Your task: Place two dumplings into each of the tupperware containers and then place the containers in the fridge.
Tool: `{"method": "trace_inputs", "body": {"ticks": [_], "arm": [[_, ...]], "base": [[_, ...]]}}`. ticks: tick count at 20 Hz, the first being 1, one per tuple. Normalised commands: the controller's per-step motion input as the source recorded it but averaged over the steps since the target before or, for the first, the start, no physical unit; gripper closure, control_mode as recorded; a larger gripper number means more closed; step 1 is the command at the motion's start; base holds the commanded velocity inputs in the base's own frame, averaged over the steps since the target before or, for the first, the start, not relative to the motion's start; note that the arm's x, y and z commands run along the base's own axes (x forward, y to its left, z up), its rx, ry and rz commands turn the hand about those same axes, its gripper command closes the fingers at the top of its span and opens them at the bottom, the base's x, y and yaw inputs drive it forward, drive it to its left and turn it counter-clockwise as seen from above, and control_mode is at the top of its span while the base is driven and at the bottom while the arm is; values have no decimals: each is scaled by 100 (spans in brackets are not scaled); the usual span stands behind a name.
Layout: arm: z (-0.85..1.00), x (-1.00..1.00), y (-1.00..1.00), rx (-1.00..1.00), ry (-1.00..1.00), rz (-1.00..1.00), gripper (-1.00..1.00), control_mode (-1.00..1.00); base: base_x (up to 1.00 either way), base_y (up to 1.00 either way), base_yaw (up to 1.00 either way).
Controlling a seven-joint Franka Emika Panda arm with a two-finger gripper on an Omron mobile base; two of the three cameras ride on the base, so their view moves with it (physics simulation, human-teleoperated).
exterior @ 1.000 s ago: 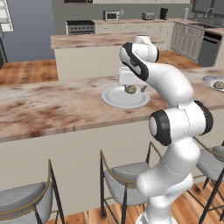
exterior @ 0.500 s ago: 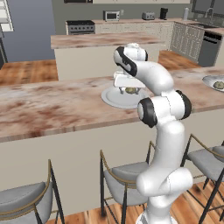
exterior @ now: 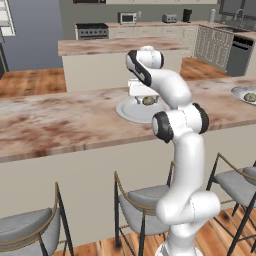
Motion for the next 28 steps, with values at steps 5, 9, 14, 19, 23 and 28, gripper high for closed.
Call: {"method": "trace_inputs", "body": {"ticks": [5, 9, 14, 19, 23, 28], "arm": [[-1, 22, -14, 0, 0, 0, -100, -100], [-7, 32, -11, 0, 0, 0, -100, -100], [-10, 35, -8, 0, 0, 0, -100, -100], [0, -6, 0, 0, 0, 0, -100, -100], [3, -19, 0, 0, -1, 0, -100, -100], [0, -8, 0, 0, -6, 0, -100, -100]], "base": [[0, 0, 0], [0, 0, 0], [0, 0, 0], [0, 0, 0], [0, 0, 0], [0, 0, 0]]}}
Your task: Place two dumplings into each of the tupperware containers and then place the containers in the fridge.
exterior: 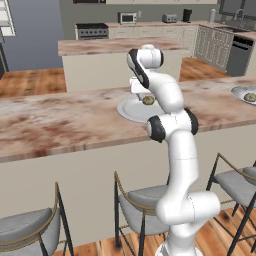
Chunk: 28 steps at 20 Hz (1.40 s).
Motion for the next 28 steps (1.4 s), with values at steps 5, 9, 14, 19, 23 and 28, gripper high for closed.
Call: {"method": "trace_inputs", "body": {"ticks": [5, 9, 14, 19, 23, 28], "arm": [[0, -23, 0, 0, -7, 0, -100, -100], [-1, -32, 0, 0, 0, 0, -100, -100], [-7, -49, 0, 0, -2, 0, -100, -100], [0, 19, 0, 0, -2, 0, -100, -100], [-16, 25, 0, 0, -1, 0, -100, -100], [-16, 11, 0, 0, -1, 0, -100, -100]], "base": [[0, 0, 0], [0, 0, 0], [0, 0, 0], [0, 0, 0], [0, 0, 0], [0, 0, 0]]}}
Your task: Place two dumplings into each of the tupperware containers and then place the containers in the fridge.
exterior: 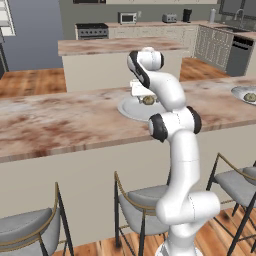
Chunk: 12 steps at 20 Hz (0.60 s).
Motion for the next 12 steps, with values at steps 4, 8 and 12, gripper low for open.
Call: {"method": "trace_inputs", "body": {"ticks": [4, 8, 12], "arm": [[-12, 0, 0, 0, 0, 0, -100, -100], [-2, 0, 0, 0, 0, 0, 100, -100], [0, 0, 0, 0, 0, 0, 100, -100]], "base": [[0, 0, 0], [0, 0, 0], [0, 0, 0]]}}
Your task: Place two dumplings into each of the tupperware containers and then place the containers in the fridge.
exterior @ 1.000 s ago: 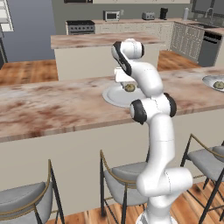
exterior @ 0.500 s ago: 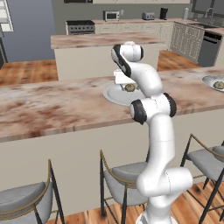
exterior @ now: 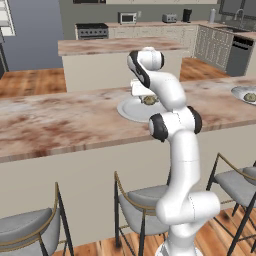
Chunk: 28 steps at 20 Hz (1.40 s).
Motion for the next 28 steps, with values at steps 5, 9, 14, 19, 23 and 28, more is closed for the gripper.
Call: {"method": "trace_inputs", "body": {"ticks": [5, 9, 14, 19, 23, 28], "arm": [[0, 0, 0, 0, 0, 0, 100, -100], [34, -24, 1, 0, -3, 0, 100, -100], [65, -94, 13, 0, -17, 3, 100, -100], [46, -100, 19, 0, -24, 7, 100, -100], [-8, -100, -8, 1, -31, 5, 100, -100], [-27, -100, -34, 5, -48, 5, 100, -100]], "base": [[0, 0, 0], [0, 0, 0], [0, 0, 0], [0, 0, 0], [0, 0, 0], [0, 0, 0]]}}
